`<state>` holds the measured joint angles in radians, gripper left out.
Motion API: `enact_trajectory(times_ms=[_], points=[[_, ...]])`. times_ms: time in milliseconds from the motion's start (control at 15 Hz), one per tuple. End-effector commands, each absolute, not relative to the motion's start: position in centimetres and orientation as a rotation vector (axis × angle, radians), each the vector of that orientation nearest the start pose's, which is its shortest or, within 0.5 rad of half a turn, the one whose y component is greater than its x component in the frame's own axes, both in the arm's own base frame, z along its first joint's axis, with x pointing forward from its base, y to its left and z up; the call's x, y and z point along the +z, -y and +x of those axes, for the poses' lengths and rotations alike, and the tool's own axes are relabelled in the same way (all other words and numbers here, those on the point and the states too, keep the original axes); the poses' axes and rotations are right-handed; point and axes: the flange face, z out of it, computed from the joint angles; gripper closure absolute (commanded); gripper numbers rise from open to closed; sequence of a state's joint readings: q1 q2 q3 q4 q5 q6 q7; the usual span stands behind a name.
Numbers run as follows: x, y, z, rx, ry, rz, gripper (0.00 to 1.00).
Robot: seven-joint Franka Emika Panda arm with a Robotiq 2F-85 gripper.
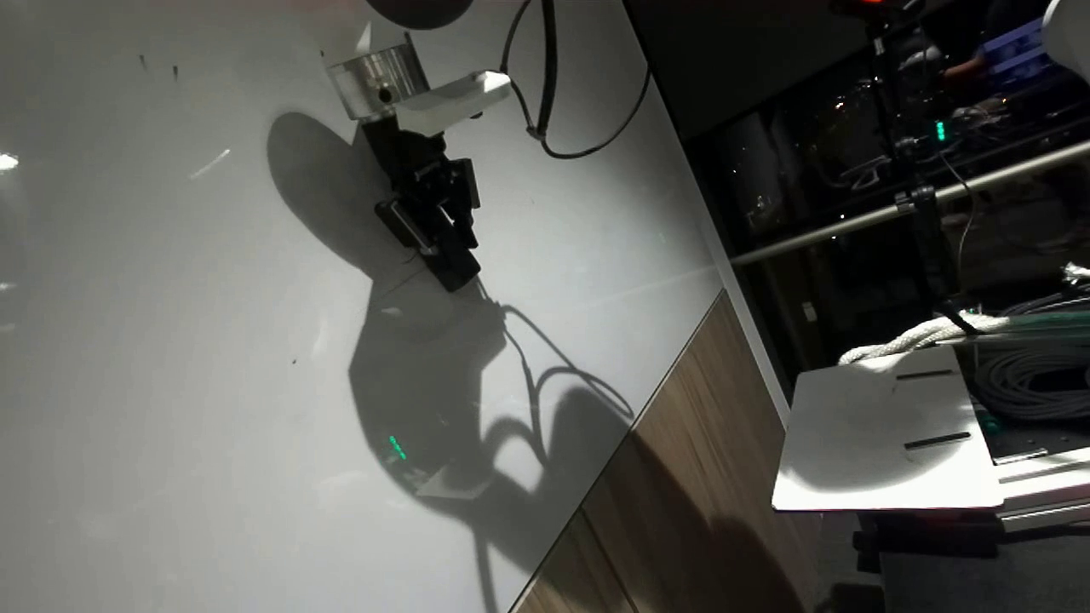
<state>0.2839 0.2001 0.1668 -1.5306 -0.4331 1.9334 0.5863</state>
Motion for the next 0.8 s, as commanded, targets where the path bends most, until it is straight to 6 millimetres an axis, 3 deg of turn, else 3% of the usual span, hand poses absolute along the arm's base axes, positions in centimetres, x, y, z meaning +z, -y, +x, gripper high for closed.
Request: enact_trajectory(times_ms=[0, 200, 733], points=[[57.6, -29.5, 61.8, -0.720, 0.029, -3.265, 0.72], [57.3, -31.0, 62.1, -0.709, 0.060, -3.268, 0.72], [56.7, -32.3, 62.1, -0.662, 0.084, -3.300, 0.72]])
